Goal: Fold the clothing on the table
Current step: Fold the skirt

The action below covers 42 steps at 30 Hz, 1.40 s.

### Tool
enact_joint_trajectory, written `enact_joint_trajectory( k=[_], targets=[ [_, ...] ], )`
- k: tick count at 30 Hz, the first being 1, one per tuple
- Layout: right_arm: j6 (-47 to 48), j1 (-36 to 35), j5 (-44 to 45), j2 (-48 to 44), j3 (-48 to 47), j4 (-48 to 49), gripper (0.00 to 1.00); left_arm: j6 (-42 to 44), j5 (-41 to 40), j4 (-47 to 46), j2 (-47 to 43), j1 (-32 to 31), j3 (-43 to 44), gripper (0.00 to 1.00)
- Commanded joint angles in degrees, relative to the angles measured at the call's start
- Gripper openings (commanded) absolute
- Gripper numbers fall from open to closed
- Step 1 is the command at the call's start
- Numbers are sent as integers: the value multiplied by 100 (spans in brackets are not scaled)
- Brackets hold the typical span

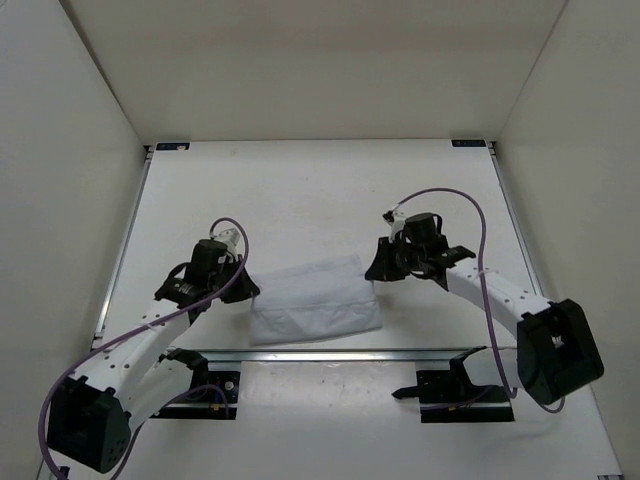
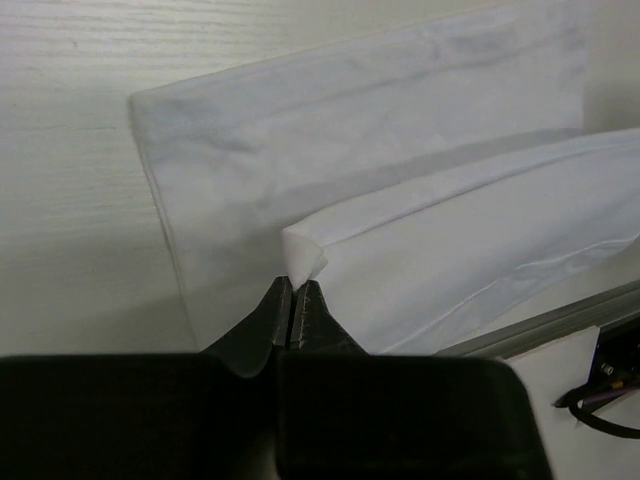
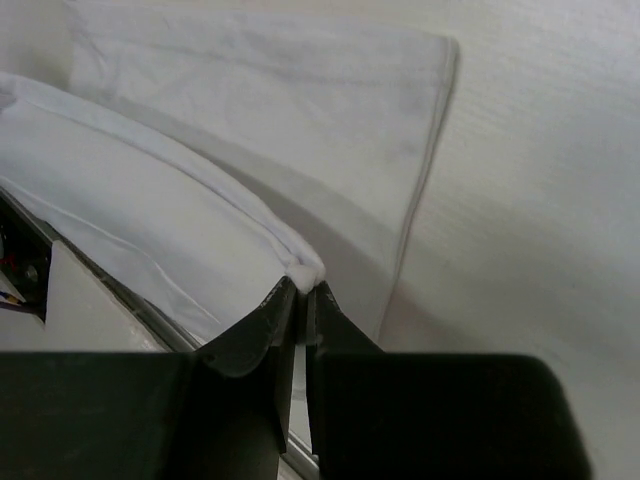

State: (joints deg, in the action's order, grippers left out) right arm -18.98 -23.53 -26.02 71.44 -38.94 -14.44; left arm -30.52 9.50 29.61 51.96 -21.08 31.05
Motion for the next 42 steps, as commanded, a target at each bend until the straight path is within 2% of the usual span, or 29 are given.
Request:
enact_joint_trajectory(
  k=[1, 6, 10, 13, 24, 31, 32, 35, 36, 37, 38, 40, 41, 42],
  targets=[
    [316, 6, -131, 483, -701, 582, 0, -76, -203, -235, -55, 201, 15, 0],
    [562, 15, -211, 1064, -1388, 556, 0, 20, -377, -499, 199, 254, 191, 0],
    [685, 94, -298, 1512, -1573, 617, 1, 82, -431, -780, 664, 569, 209, 0],
    [791, 173, -307, 1899, -1696, 732, 1, 91, -571, -886, 964, 561, 261, 0],
    [1002, 279, -632, 3112, -3320, 662, 0, 11, -879, -1202, 1254, 842, 358, 0],
    [1081, 288, -676, 3710, -3699, 635, 1, -208, -906, -1150, 1492, 957, 314, 0],
    [1124, 296, -676, 3832, -3787, 609, 3, -287, -1097, -1167, 1579, 965, 297, 0],
    [1160, 349, -755, 4114, -4016, 591, 24, -471, -1231, -1255, 1606, 1009, 217, 0],
    [1177, 358, -764, 4219, -4138, 609, 34, -516, -1179, -1342, 1658, 1036, 165, 0],
    [1212, 349, -773, 4264, -4279, 591, 50, -542, -1143, -1387, 1650, 1088, 130, 0],
    [1152, 401, -843, 4360, -4358, 565, 58, -551, -1091, -1448, 1737, 1132, 156, 2],
    [1116, 437, -861, 4405, -4613, 468, 79, -525, -1046, -1388, 1843, 1089, 252, 45],
    [1099, 463, -896, 4396, -4675, 494, 84, -525, -1064, -1405, 1835, 1045, 296, 56],
    [1107, 472, -887, 4309, -4693, 477, 85, -507, -1064, -1405, 1843, 1053, 305, 79]
  ],
)
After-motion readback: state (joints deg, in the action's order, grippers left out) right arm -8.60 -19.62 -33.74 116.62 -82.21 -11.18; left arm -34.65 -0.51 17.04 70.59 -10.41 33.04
